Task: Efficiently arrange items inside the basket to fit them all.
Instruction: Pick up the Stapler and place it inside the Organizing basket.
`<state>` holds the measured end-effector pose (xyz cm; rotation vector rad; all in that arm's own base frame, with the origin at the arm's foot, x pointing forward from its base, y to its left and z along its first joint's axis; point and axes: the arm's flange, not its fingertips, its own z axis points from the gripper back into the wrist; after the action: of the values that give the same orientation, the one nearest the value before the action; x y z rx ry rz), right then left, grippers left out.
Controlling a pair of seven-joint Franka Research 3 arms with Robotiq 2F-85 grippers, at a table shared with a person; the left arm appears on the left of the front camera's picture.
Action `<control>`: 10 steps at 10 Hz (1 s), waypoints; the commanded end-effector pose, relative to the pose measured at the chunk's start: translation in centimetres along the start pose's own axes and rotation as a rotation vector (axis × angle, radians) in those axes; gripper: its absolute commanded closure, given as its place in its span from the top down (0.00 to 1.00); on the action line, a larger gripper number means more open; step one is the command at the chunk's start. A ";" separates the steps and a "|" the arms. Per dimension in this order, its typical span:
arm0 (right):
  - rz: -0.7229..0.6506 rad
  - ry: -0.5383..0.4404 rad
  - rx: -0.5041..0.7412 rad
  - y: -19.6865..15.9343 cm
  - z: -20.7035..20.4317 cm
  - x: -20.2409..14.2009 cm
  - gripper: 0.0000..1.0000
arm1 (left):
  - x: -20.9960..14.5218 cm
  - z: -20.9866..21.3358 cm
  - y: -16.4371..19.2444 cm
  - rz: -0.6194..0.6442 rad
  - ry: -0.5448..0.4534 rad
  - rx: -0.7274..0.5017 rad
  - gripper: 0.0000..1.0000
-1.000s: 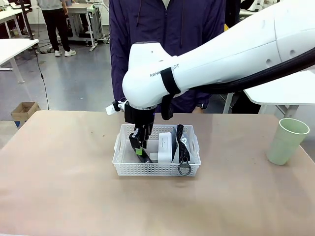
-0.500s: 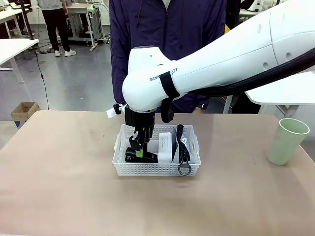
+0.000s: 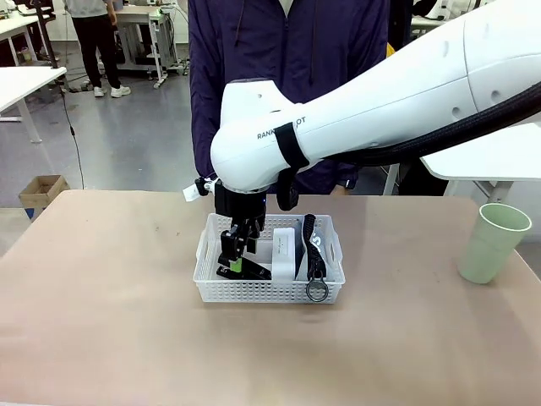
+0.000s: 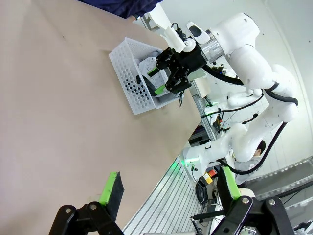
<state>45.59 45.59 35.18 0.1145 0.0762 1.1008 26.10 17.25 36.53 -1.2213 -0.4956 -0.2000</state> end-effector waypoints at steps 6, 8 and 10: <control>-0.022 -0.059 -0.010 -0.4 0.5 -0.9 1.00 | 0.1 0.1 -0.4 0.011 -0.007 -0.013 1.00; -0.066 -0.188 0.074 -1.3 3.1 -4.7 1.00 | 0.1 0.1 -0.4 0.011 -0.007 -0.013 1.00; -0.231 -0.297 0.334 -3.0 7.5 -12.3 1.00 | 0.1 0.1 -0.4 0.011 -0.007 -0.013 1.00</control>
<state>46.36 38.73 40.21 0.3824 0.0077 0.9225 26.09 17.25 36.54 -1.2212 -0.4959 -0.1999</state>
